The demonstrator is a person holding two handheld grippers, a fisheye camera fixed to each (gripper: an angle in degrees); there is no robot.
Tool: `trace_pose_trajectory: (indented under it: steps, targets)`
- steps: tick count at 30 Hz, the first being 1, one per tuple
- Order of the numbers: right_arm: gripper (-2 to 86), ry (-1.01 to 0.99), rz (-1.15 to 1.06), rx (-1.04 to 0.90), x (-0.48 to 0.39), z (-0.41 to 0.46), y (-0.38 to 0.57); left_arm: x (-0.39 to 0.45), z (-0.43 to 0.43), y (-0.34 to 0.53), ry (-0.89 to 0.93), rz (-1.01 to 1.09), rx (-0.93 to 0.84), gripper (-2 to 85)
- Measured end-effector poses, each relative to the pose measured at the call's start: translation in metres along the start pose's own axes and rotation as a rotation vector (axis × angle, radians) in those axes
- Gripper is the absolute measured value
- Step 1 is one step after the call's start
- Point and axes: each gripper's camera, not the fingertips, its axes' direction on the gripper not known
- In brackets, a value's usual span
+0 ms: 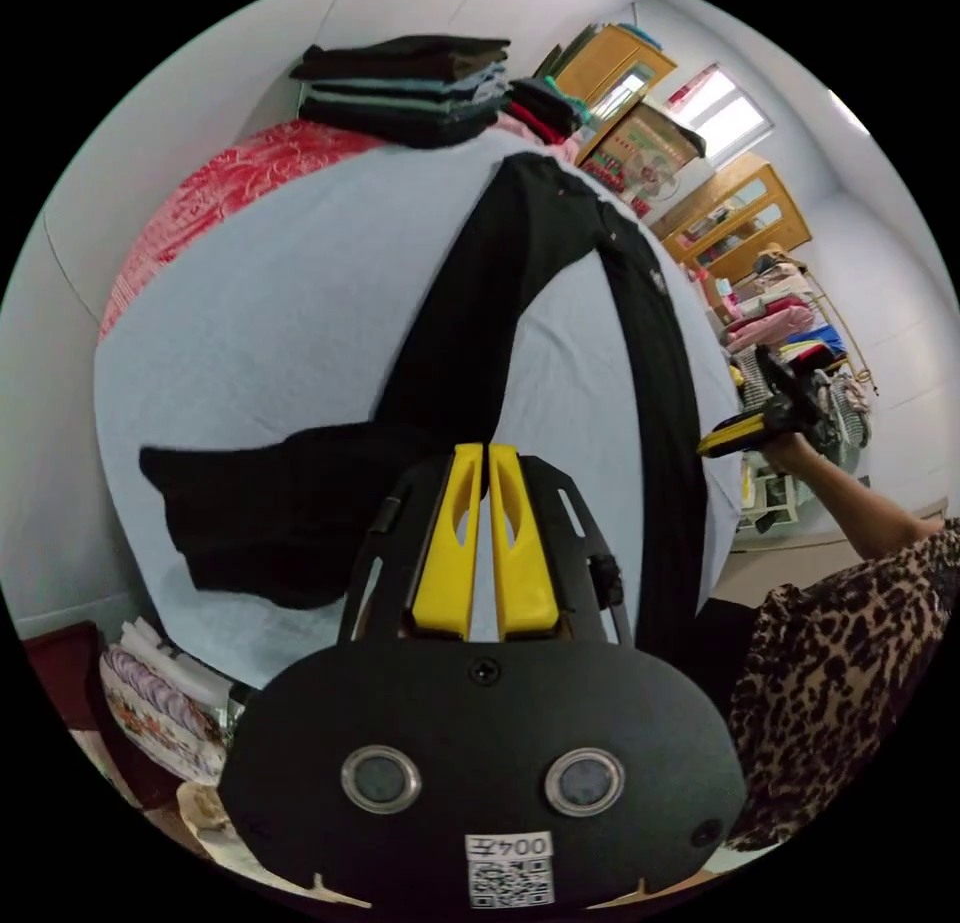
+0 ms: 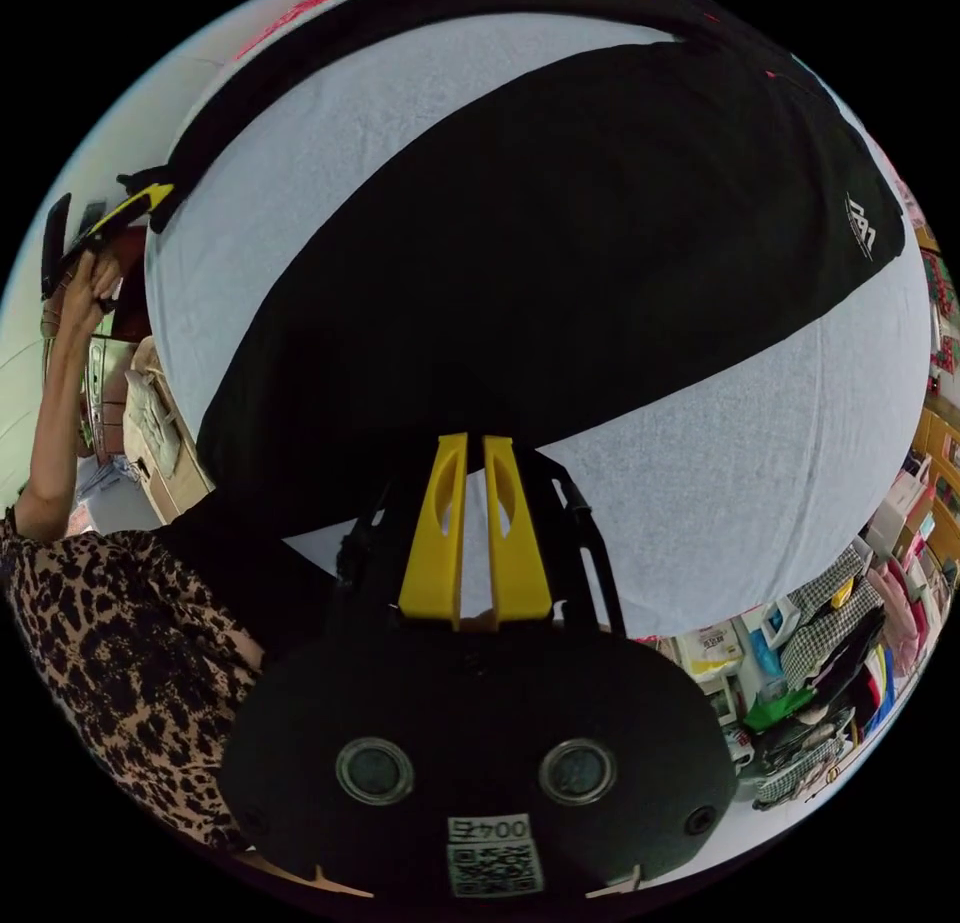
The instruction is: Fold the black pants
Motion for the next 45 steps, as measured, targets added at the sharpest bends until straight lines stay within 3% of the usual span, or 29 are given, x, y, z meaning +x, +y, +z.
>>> trace_pose_trajectory:
  steps: [12,22,25,26,31,34,41,45]
  targets:
    - [3.8,-0.015,-0.080,0.055,0.002,-0.001,0.034,-0.003,0.036,0.025,-0.031,-0.312,0.115,0.6]
    - [4.2,0.188,-0.294,0.182,-0.021,0.006,0.084,0.007,0.049,0.033,-0.130,-0.388,0.109,0.6]
    - [3.4,-0.010,-0.316,0.170,-0.002,-0.011,0.086,0.002,0.053,0.042,-0.106,-0.390,0.142,0.6]
    - [3.2,-0.127,-0.283,0.235,0.014,-0.029,0.084,-0.001,0.055,0.048,-0.088,-0.378,0.174,0.6]
    - [5.8,-0.316,-0.092,0.538,0.089,-0.126,0.032,-0.027,0.066,0.082,0.103,-0.380,0.338,0.6]
    - [6.5,-0.462,0.013,0.611,0.135,-0.170,-0.030,-0.042,0.074,0.098,0.216,-0.399,0.407,0.6]
    - [6.8,-0.545,0.174,0.599,0.193,-0.207,-0.173,-0.054,0.086,0.111,0.290,-0.399,0.422,0.4]
    - [7.6,-0.552,0.228,0.600,0.205,-0.213,-0.205,-0.056,0.092,0.117,0.298,-0.401,0.423,0.4]
